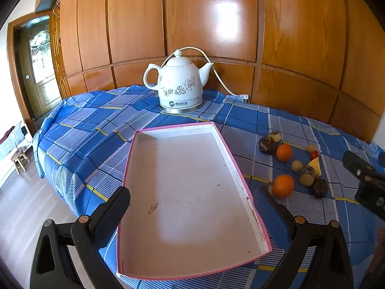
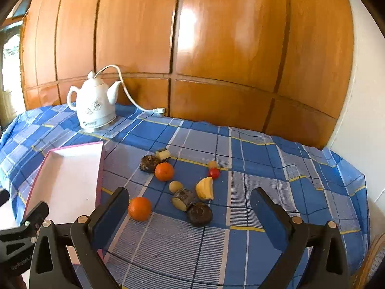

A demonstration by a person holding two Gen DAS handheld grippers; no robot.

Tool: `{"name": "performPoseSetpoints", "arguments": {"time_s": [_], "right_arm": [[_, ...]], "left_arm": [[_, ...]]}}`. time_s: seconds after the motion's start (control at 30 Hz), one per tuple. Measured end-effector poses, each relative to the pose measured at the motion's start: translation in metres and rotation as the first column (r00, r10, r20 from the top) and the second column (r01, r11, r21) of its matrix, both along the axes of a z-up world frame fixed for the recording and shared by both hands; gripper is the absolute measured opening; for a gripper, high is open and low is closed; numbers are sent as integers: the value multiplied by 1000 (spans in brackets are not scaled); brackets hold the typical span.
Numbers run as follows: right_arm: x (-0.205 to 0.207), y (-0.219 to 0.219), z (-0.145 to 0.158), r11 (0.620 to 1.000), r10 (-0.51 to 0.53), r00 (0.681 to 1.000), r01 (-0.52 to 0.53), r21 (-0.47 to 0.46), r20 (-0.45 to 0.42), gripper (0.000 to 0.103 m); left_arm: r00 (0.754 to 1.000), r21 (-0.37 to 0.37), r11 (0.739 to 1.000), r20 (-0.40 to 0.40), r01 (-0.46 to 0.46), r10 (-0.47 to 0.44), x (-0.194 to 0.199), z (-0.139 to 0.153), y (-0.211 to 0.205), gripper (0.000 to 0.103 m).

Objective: Organize fruits
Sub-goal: 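Move both tools toward the fruits beside the pink-rimmed tray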

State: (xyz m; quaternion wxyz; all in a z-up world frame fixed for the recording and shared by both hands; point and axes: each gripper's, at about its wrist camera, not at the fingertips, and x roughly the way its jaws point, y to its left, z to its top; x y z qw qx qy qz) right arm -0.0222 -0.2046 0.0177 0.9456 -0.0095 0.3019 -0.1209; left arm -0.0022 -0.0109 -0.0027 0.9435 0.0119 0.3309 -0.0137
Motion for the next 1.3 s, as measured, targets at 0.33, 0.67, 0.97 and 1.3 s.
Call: {"name": "performPoseSetpoints", "arguments": {"time_s": [0.33, 0.67, 0.97, 1.3], "right_arm": [[-4, -17, 5, 998, -44, 999, 43, 49, 26, 102], [-5, -19, 4, 998, -45, 999, 44, 49, 27, 102], [-3, -20, 2, 998, -45, 999, 44, 46, 17, 102], [4, -21, -9, 998, 7, 999, -4, 67, -32, 102]], "left_arm": [[1000, 14, 1000, -5, 22, -22, 0, -3, -6, 103], [999, 23, 999, -10, 34, -34, -1, -4, -11, 103], [999, 23, 999, -17, 45, -45, -1, -6, -14, 103], [992, -20, 994, -56, 109, -110, 2, -11, -19, 103]]}}
